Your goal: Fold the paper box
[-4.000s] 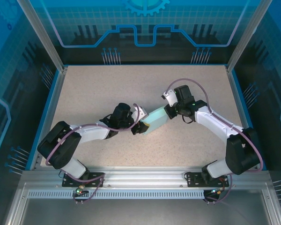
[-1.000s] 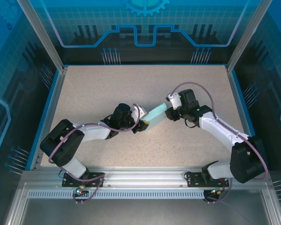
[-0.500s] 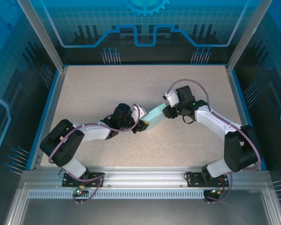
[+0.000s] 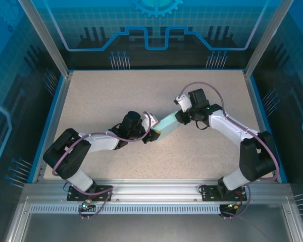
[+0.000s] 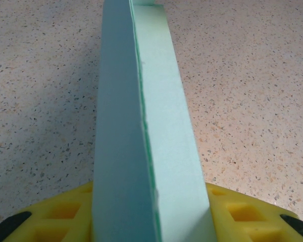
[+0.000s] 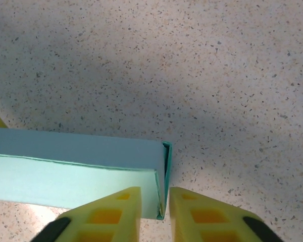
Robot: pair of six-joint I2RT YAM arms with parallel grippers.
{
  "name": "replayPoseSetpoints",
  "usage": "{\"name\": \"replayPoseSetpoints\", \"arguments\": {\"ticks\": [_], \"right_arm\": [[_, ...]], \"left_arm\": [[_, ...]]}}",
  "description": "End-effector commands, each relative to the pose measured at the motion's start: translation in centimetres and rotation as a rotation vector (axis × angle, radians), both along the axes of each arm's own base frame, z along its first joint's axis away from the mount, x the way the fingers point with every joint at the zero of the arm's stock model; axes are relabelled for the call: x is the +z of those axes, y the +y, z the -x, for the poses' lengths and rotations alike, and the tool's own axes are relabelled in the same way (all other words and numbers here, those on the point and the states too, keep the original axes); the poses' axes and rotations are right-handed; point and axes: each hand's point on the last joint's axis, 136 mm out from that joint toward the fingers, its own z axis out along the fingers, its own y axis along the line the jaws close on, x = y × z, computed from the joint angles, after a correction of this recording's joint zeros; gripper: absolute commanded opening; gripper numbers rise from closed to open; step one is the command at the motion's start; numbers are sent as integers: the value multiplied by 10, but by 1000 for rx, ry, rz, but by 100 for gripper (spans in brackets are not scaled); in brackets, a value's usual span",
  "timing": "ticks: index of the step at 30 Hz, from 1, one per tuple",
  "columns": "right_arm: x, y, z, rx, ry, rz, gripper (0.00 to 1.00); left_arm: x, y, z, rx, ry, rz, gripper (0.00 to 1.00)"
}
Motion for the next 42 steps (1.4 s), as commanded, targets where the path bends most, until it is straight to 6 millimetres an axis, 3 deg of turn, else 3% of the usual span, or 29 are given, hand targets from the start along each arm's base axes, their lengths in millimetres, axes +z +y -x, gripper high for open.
{"name": "replayPoseSetpoints", "arguments": {"ticks": [1,6,19,28,42], "right_arm": [[6,1,-3,9,9,-21,17],[1,-1,0,4,20,-13,11],[-27,-4,15,-21,74,-10,7],[-24,-3,17,-28,59,-15,6],[-20,0,20,-103,17,18,4]], "left_arm": [[-16,13,1,48,59,-53,32],[-17,13,1,48,61,-55,33],[-15,12,1,49,61,-47,33],[-13,13,0,60,69,-48,36],[-1,13,-3,97,84,-11,61]]}}
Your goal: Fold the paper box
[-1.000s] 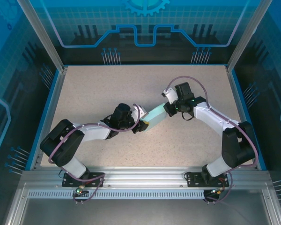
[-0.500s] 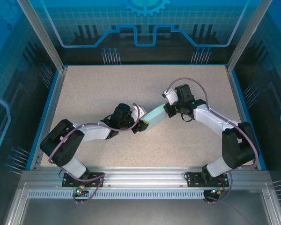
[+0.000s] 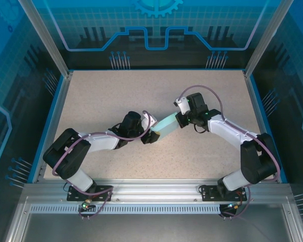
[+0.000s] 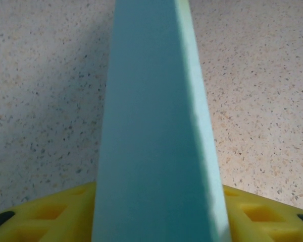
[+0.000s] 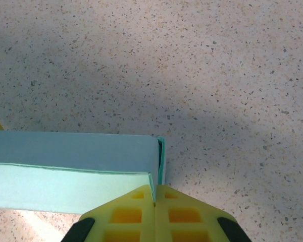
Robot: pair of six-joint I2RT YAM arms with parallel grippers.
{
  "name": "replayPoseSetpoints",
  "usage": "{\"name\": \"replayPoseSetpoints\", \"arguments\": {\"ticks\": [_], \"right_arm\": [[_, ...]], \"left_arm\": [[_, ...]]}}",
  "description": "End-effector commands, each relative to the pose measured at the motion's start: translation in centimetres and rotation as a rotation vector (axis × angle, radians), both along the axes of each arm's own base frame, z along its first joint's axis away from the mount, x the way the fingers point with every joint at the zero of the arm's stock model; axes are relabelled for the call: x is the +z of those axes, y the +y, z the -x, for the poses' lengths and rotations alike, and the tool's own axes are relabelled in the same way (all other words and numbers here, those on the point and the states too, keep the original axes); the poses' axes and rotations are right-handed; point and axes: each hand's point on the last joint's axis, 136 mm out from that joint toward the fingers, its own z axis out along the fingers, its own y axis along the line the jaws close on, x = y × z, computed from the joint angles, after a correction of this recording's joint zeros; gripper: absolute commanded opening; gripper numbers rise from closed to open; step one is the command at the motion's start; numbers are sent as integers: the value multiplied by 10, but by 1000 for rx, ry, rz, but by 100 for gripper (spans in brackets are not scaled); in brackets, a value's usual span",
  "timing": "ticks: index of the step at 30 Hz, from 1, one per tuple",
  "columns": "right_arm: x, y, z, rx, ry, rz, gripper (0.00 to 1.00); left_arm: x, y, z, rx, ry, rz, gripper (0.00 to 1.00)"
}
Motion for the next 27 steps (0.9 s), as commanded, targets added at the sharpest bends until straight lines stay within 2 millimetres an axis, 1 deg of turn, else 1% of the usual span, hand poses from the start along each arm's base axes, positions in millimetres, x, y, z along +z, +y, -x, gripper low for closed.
{"name": "replayPoseSetpoints", "arguments": {"ticks": [1,9,11,15,18,20,23,27], "right_arm": [[-12,-3,16,-39,48,32,4],[-7,3,19,-98,20,62,4],[-5,5,20,-110,17,66,4],[-4,6,21,-142,12,91,3],[-3,7,22,-161,14,88,3],[-2,8,23,-174,14,85,3],[0,10,24,-181,8,88,3],[3,11,23,-183,0,89,3]], "left_arm": [[10,6,-5,42,-4,6,62],[24,14,-3,93,-24,38,73],[30,17,-2,112,-35,48,75],[43,28,1,164,-42,53,78],[58,40,6,220,-46,69,78],[66,51,9,279,-37,72,77],[70,68,14,369,0,62,71],[67,76,22,414,84,38,64]]}}
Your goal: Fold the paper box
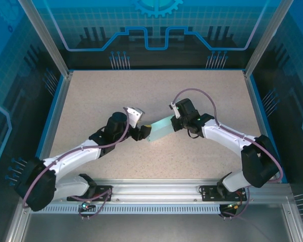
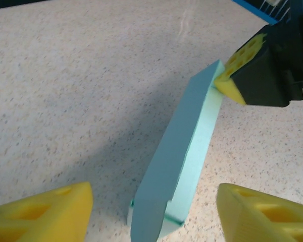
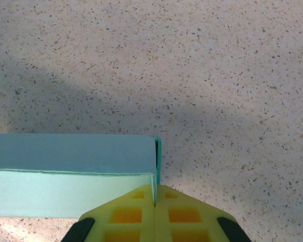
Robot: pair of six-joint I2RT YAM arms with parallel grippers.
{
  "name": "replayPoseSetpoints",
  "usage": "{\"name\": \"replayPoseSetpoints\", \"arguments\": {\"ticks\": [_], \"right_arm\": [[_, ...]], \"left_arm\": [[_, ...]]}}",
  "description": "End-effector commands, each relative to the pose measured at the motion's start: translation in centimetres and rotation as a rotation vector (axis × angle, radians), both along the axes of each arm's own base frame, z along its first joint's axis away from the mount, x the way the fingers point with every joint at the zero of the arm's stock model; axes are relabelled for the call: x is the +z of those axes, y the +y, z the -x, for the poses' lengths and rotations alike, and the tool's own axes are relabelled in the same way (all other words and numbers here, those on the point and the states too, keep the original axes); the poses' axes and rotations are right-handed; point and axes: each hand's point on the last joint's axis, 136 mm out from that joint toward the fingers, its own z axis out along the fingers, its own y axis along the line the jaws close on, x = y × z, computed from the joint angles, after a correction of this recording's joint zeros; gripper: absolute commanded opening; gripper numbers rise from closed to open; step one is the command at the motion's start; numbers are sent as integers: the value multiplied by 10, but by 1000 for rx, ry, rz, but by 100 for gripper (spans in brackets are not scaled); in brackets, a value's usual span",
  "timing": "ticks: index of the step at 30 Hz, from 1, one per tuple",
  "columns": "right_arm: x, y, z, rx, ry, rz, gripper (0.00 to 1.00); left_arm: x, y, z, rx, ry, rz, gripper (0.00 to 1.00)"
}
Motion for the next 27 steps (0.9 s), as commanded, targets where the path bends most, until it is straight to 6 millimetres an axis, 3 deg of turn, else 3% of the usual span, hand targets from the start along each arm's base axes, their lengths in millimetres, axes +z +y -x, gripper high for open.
{"name": "replayPoseSetpoints", "arguments": {"ticks": [1,6,14,27], "right_arm": [[2,-3,6,-20,19,20,3],[3,1,5,-9,20,17,3],[4,1,5,0,15,22,3],[3,1,5,5,13,22,3]], "left_arm": [[-19,17,9,80,147,-46,62],[-19,13,13,30,149,-71,52],[-17,2,1,-23,136,-128,36],[-19,-6,-8,-54,147,-171,26]]}}
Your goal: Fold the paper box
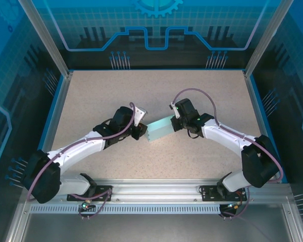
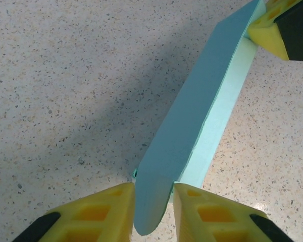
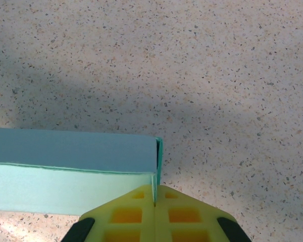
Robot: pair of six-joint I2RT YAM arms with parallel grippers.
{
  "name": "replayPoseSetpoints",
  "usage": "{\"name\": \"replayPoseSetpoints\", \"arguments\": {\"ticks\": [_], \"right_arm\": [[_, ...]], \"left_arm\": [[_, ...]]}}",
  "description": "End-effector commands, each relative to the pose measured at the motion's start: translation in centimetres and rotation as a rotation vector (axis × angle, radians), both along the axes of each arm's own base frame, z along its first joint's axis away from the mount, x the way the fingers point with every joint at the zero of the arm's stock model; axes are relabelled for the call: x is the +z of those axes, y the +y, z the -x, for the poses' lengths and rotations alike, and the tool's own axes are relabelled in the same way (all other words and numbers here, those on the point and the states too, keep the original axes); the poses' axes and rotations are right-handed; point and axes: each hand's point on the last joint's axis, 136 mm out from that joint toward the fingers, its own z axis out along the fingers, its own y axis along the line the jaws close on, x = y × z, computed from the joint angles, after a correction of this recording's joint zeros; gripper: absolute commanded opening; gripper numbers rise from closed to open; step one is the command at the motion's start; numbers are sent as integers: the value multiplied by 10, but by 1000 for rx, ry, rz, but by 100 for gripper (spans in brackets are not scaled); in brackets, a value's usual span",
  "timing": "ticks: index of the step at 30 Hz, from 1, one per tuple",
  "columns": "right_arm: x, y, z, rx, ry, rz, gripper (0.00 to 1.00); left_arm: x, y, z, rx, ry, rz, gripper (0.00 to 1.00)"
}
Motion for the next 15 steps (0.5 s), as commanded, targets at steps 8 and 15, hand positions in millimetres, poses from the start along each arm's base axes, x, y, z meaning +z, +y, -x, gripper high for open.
{"name": "replayPoseSetpoints", "arguments": {"ticks": [8,15], "right_arm": [[4,3,5,17,5,14,3],[6,5,6,18,4,-4,3]], "left_arm": [[1,-1,-4,-15,12,-29,23],[-1,0,-4,-2,21,-37,17]]}}
